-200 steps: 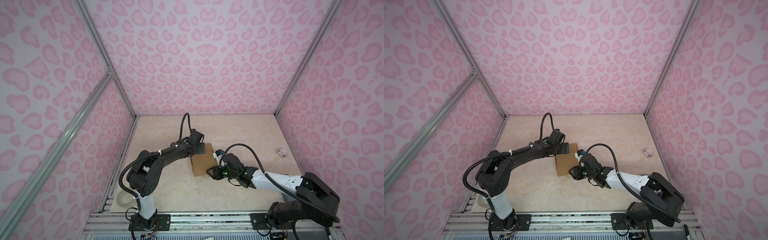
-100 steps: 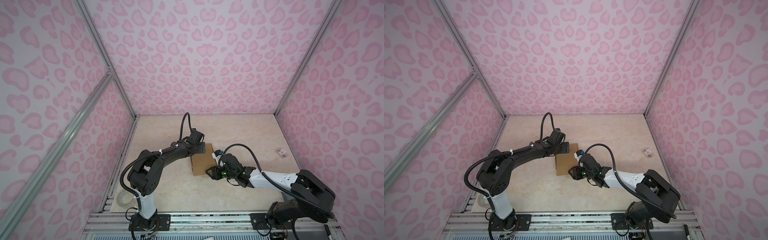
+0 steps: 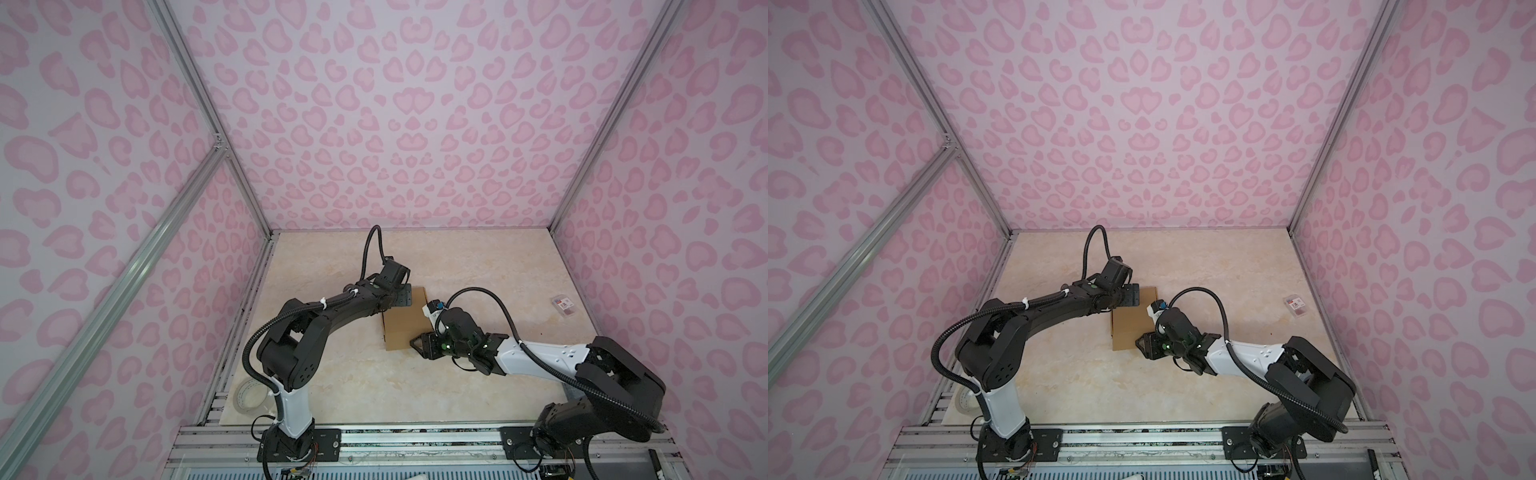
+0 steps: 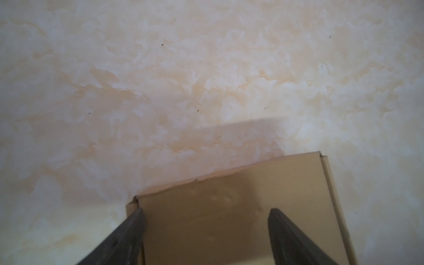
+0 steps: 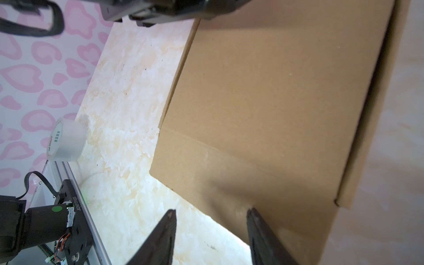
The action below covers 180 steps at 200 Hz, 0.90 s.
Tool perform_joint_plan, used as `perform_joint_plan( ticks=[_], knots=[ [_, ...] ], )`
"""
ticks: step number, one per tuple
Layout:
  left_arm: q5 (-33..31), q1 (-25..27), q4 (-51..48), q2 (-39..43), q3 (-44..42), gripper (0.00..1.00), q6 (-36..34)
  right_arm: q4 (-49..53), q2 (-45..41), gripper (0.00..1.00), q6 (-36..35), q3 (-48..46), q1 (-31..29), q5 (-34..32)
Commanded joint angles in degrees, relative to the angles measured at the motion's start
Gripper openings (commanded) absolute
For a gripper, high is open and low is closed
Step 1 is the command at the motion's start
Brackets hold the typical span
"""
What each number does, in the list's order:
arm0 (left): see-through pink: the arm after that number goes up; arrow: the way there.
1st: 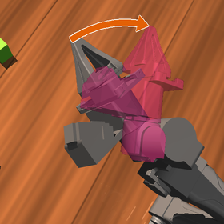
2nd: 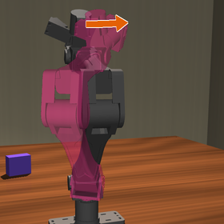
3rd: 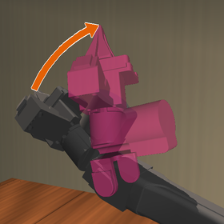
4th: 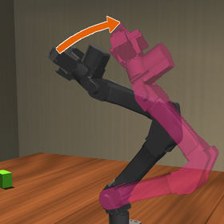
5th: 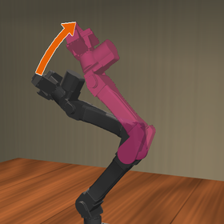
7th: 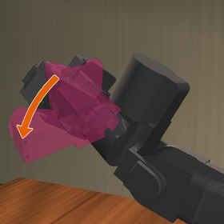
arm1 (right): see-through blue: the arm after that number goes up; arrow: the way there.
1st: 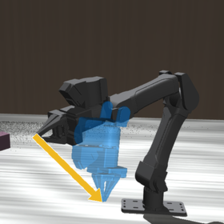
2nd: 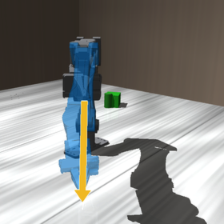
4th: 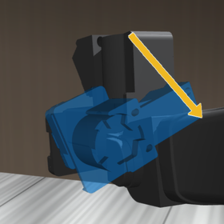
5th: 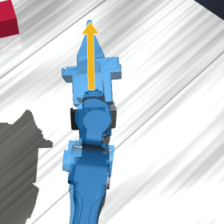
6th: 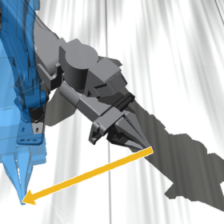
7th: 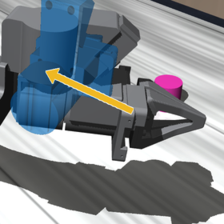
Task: Fold the paper box
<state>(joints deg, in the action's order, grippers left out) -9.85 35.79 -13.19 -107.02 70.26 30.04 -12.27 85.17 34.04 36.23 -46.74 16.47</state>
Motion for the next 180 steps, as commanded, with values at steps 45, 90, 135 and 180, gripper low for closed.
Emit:
perform_joint_plan(
  ticks=[45, 90, 135, 180],
  knots=[
    [6.2, 0.7, -6.2, -1.7, -0.3, 0.87, 1.3, -0.5, 0.7, 0.53, -0.7, -0.9, 0.1, -2.5],
    [6.4, 1.0, -6.5, -1.8, 0.0, 0.87, 1.3, -2.3, 2.0, 0.53, -0.8, -1.5, 0.1, -2.4],
    [6.6, 1.4, -6.6, -2.2, 0.1, 0.87, 1.3, -3.2, 1.6, 0.53, -1.2, -1.6, 0.1, -2.4],
    [6.7, 1.7, -6.8, -2.5, 0.3, 0.87, 1.2, -3.9, 2.8, 0.53, -1.5, -1.6, 0.2, -2.8]
  ],
)
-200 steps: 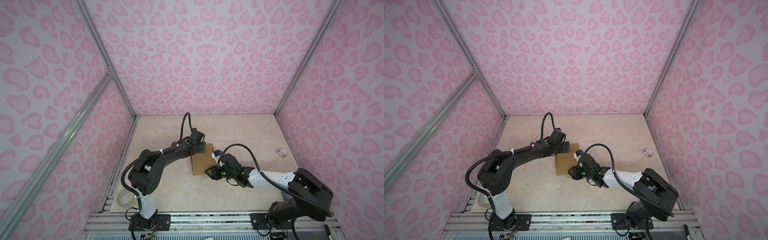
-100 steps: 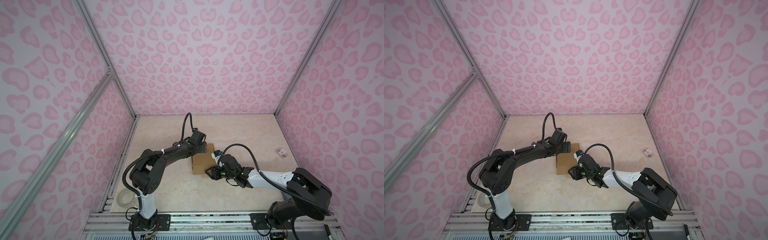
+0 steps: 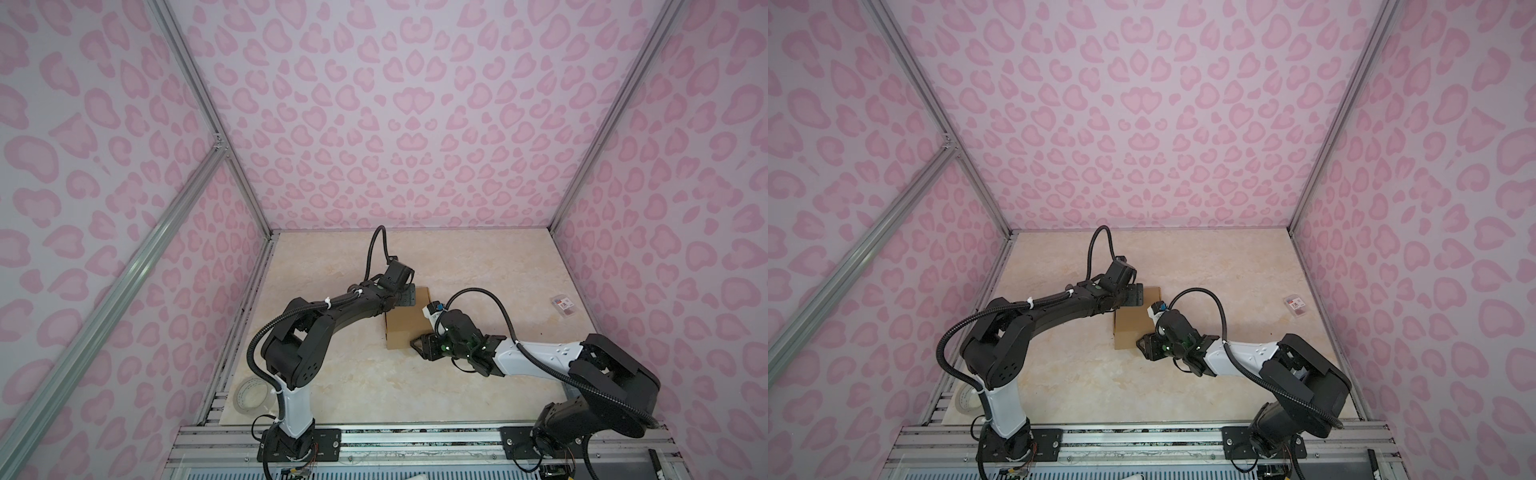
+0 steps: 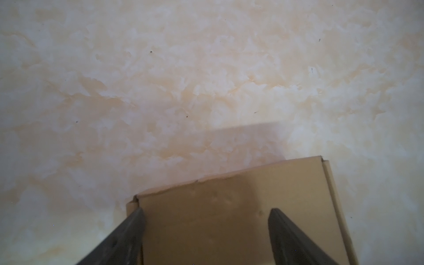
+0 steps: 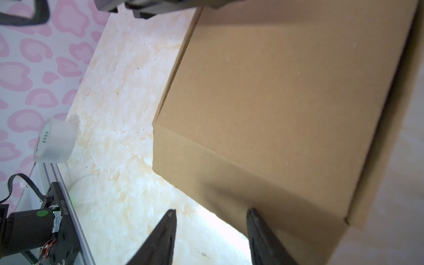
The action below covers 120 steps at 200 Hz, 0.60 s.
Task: Fold the paper box
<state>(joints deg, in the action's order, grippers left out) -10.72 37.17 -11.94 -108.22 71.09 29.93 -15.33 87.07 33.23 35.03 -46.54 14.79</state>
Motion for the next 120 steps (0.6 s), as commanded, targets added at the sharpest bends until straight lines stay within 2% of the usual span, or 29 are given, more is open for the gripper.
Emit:
perform_joint_plan(
  ticks=[1, 120],
  knots=[
    [7.6, 0.3, -8.1, -1.3, -0.5, 0.87, 1.4, -0.9, 0.9, 0.53, -0.7, -0.4, 0.1, -1.1],
    [7.8, 0.8, -8.5, -1.5, -0.5, 0.87, 1.2, -3.9, 3.6, 0.52, -1.0, -0.8, 1.0, -0.8]
  ],
)
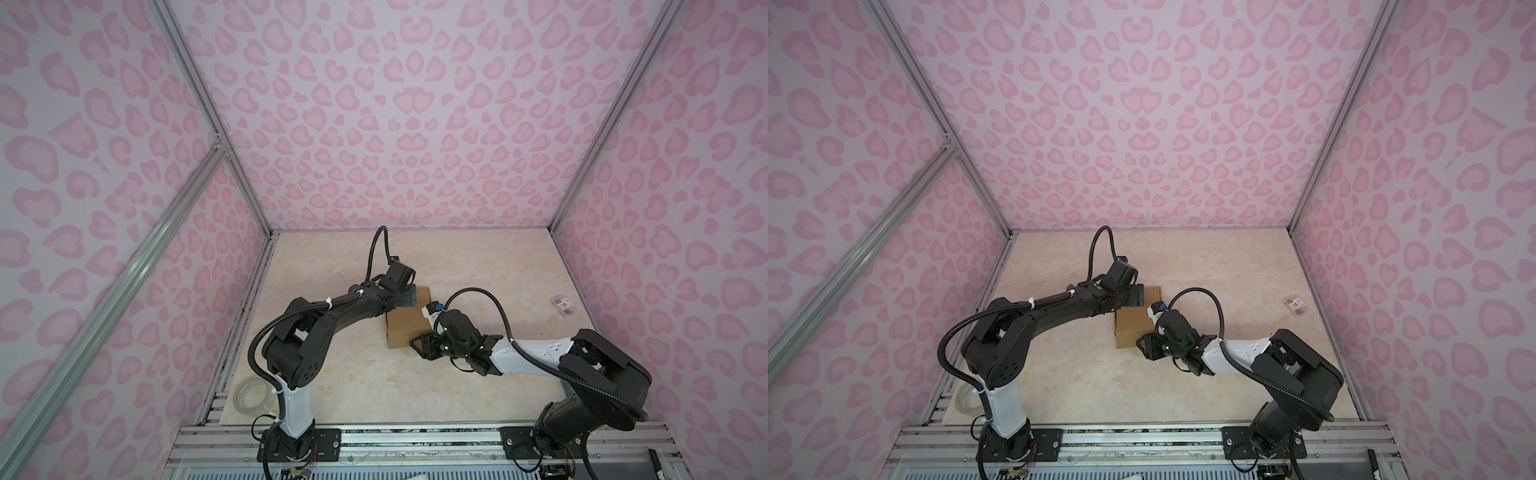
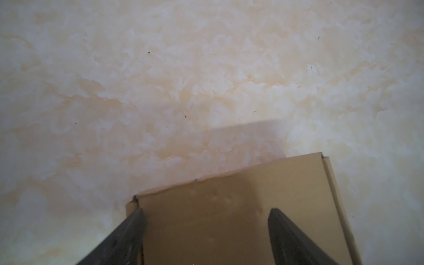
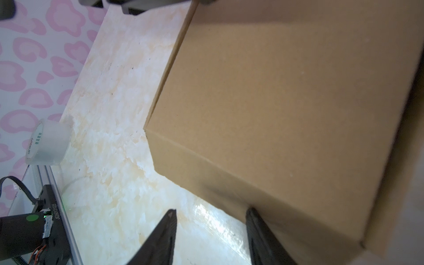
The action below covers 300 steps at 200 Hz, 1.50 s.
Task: Fold the paper box
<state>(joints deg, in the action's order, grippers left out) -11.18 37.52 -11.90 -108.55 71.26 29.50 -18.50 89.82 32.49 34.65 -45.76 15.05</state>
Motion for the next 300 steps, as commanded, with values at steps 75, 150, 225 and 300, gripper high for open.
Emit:
perform_joint_plan(
  ticks=[75, 150, 225, 300],
  knots=[
    [8.8, 0.5, -8.4, -1.4, -0.7, 0.87, 1.5, -1.2, 1.0, 0.52, 0.1, -0.4, 0.3, -1.3],
    [8.9, 0.6, -8.5, -1.1, -0.7, 0.87, 1.6, -1.4, 0.5, 0.52, 0.2, -0.6, 0.3, -1.2],
    [9.0, 0.8, -8.5, -0.8, -0.7, 0.87, 1.6, -1.9, 0.9, 0.52, 0.2, -0.5, 0.3, -1.2],
    [9.4, 1.2, -8.8, -0.9, -0.4, 0.87, 1.7, -2.9, 3.0, 0.52, -0.1, 0.7, 1.0, -1.1]
  ],
)
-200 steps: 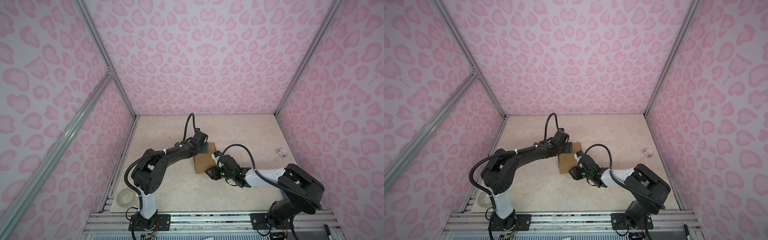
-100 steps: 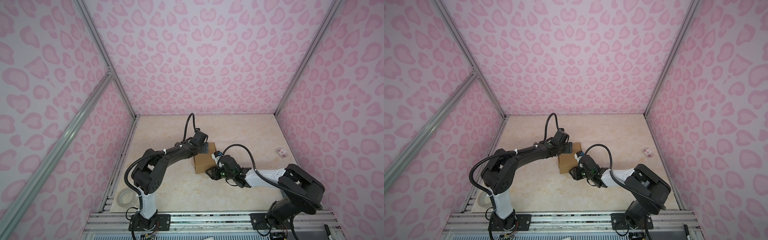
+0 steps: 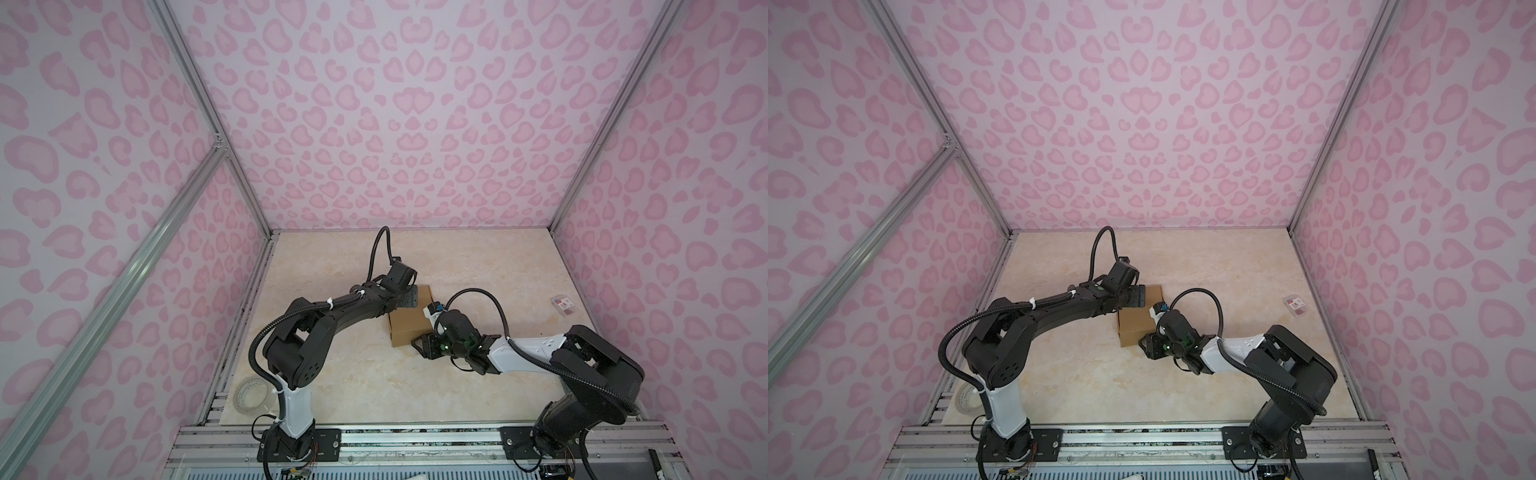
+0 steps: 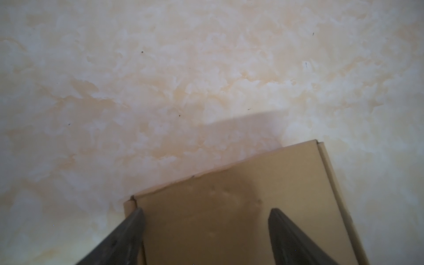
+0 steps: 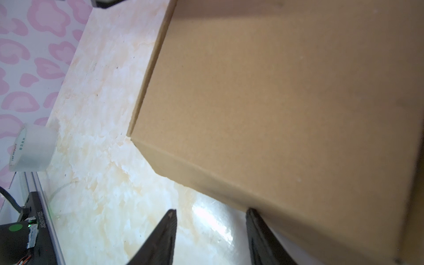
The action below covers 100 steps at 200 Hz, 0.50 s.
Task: Fold the paper box
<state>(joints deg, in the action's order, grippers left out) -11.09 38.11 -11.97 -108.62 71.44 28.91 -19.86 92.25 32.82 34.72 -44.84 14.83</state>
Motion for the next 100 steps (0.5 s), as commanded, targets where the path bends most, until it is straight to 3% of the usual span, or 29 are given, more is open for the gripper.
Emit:
perform_joint_plan(
  ticks=[1, 100],
  knots=[
    [9.3, 0.6, -8.8, -0.8, -0.6, 0.87, 2.3, -1.6, 0.6, 0.52, -0.4, 0.6, 0.0, -0.9],
    [9.5, 1.1, -8.9, -1.2, -0.5, 0.87, 2.1, -2.0, 0.7, 0.51, -2.9, 1.3, 0.2, -4.8]
  ],
)
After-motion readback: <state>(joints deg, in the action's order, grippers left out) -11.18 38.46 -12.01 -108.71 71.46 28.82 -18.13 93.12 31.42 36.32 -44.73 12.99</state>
